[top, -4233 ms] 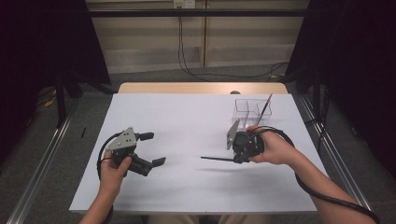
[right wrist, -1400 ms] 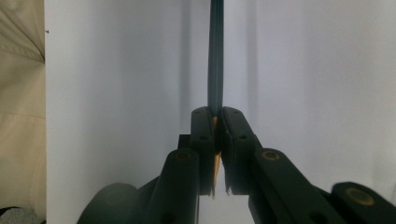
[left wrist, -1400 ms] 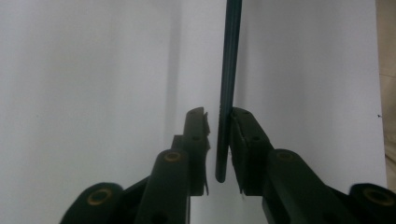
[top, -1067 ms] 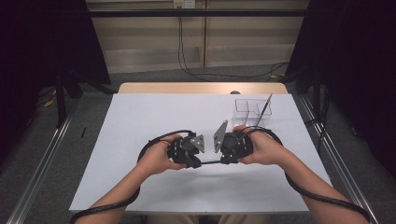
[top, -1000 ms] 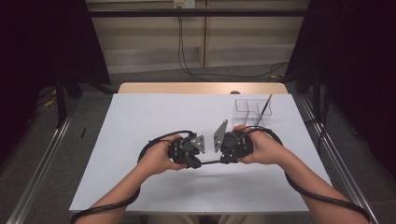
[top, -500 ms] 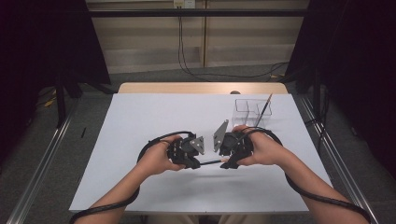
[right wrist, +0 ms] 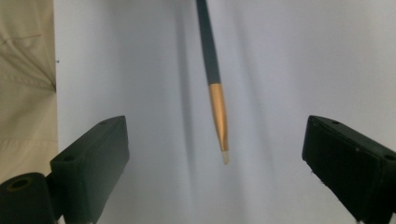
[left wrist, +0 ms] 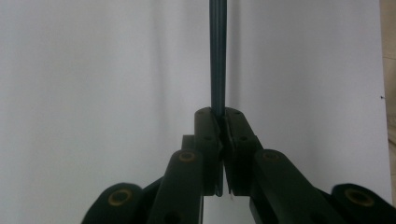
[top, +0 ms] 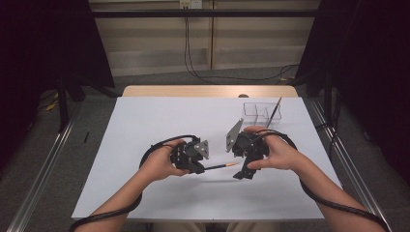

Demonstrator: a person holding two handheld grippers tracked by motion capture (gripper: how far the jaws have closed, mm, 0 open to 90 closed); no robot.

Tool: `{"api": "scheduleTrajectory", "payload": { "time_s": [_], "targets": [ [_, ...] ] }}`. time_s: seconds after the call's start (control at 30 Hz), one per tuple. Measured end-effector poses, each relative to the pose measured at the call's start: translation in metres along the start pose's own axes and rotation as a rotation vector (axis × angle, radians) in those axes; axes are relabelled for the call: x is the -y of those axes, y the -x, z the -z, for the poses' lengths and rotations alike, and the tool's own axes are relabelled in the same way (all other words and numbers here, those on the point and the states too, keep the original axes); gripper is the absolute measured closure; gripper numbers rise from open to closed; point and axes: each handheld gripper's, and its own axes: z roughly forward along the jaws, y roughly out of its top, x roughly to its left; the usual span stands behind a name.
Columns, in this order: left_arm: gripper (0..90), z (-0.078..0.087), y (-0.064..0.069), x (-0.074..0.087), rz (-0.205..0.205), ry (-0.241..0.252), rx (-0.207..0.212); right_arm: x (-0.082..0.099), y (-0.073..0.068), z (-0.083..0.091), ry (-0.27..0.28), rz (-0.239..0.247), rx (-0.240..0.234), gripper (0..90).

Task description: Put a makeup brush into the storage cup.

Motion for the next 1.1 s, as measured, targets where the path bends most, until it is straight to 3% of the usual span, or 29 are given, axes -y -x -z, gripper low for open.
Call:
{"api": "scheduleTrajectory", "payload": {
  "time_s": [0.3,0.6,0.8,1.03,1.1],
  "targets": [
    [85.4,0.004,-0.003,0.007,0.027,0.048,-0.003,0.01,0.004,0.006,0.045,-0.054,-0.007,6.2],
    [85.4,0.007,-0.003,0.023,0.087,0.134,0.0,0.016,0.005,0.009,0.082,-0.071,-0.009,6.1],
    [85.4,0.007,-0.002,0.027,0.101,0.158,-0.01,0.021,0.006,0.008,0.189,-0.088,-0.026,6.6],
    [85.4,0.007,-0.002,0.031,0.114,0.198,-0.004,0.035,0.008,0.009,0.387,-0.139,-0.038,6.7],
    [85.4,0.006,-0.002,0.031,0.121,0.202,-0.006,0.037,0.007,0.007,0.412,-0.149,-0.035,6.5]
  ]
}}
